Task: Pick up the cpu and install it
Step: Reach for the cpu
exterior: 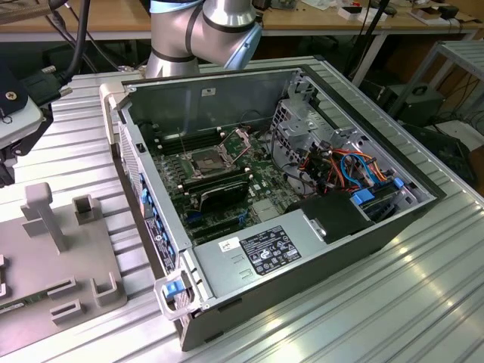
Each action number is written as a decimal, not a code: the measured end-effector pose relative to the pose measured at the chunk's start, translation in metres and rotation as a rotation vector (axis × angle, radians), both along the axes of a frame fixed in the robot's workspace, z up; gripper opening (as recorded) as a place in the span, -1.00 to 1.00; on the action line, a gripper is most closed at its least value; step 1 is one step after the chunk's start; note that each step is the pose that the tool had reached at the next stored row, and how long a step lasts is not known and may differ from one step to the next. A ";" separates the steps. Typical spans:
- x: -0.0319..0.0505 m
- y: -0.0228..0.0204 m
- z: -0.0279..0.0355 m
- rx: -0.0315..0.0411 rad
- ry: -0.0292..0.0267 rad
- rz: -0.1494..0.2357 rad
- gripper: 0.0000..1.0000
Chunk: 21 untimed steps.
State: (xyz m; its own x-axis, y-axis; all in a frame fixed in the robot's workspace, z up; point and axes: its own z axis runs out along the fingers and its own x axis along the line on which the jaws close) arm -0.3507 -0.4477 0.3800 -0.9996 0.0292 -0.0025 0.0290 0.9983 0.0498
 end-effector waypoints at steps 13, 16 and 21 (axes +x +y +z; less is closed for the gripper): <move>-0.0054 0.0001 -0.0010 0.0001 -0.0002 0.000 -0.79; -0.0098 0.0003 -0.0032 0.0001 -0.0003 0.000 -0.79; -0.0162 0.0004 -0.0146 -0.0001 -0.0001 0.000 -0.79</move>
